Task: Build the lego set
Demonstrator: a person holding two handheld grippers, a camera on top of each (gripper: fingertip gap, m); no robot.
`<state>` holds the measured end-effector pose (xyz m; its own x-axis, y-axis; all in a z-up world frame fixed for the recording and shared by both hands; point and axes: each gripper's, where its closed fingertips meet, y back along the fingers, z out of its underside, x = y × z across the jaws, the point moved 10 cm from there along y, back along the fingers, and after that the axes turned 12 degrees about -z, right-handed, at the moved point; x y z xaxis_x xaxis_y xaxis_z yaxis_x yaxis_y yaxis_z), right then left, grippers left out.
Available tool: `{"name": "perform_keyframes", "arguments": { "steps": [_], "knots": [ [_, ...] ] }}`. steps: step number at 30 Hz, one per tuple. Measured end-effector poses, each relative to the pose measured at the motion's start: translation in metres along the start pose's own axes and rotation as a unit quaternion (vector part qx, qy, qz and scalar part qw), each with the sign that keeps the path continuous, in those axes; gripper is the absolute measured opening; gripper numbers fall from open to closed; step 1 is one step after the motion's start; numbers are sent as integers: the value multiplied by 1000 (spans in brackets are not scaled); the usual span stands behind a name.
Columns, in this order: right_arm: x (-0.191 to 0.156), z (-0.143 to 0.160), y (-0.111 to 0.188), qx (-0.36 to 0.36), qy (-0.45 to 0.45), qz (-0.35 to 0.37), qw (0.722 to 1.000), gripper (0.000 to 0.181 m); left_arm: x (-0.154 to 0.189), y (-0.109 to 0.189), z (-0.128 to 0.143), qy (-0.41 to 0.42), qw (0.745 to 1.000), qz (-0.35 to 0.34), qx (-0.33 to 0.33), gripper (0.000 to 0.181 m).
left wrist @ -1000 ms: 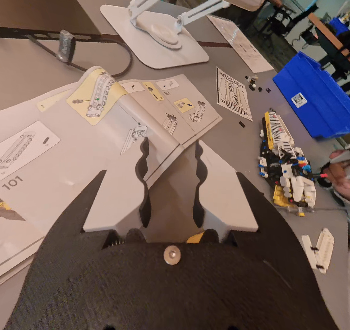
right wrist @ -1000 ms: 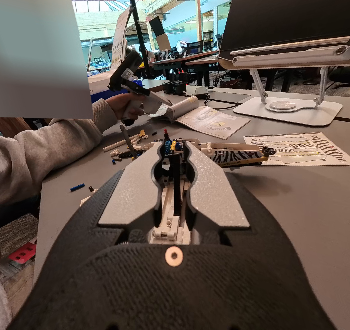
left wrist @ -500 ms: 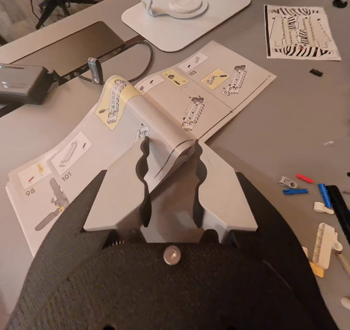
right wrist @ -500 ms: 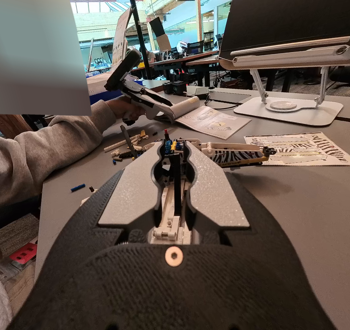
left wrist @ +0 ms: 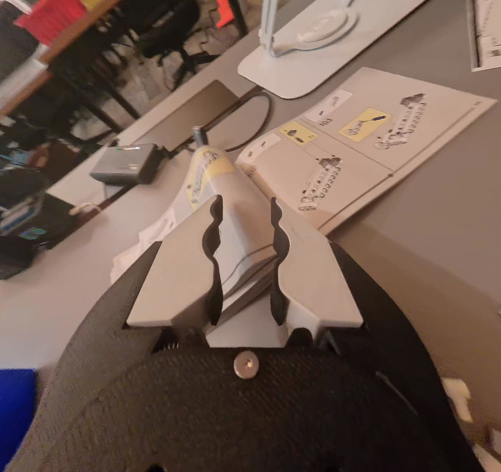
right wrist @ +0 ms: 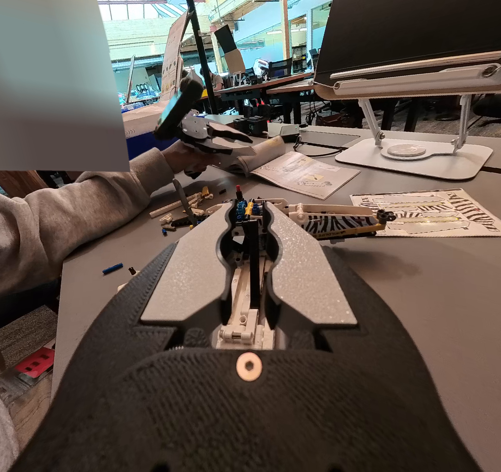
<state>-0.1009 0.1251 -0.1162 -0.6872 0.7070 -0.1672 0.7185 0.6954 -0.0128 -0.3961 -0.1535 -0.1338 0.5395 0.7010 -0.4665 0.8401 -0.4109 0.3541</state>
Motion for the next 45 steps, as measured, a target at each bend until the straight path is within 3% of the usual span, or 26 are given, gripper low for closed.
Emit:
{"name": "perform_keyframes", "arguments": {
  "steps": [5, 7, 9, 11, 16, 23, 36, 45],
  "knots": [
    [0, 0, 0, 0, 0, 0, 1000, 16, -8, 3, -1, -21, 996, -81, 8, 29],
    [0, 0, 0, 0, -1, 1, 1000, 16, -17, 9, -3, 31, 998, -44, 8, 31],
    [0, 0, 0, 0, -1, 1, 1000, 16, -22, 17, -3, 72, 996, 55, -1, 32],
    [0, 0, 0, 1, -2, 1, 1000, 16, -26, 25, 0, 72, 992, 106, -9, 37],
    [1, 0, 0, 1, -3, 1, 1000, 16, -34, 31, 16, -10, 997, 59, -48, 35],
    [1, 0, -1, 1, -4, 1, 1000, 16, -34, 34, 28, 5, 993, 101, -54, 51],
    [1, -1, 0, 8, -8, -1, 1000, 16, -36, 24, 29, -8, 999, 29, -42, 47],
    [1, -1, 0, 6, -7, -1, 1000, 16, -30, 6, 17, 39, 990, -137, 13, 36]
  ]
}}
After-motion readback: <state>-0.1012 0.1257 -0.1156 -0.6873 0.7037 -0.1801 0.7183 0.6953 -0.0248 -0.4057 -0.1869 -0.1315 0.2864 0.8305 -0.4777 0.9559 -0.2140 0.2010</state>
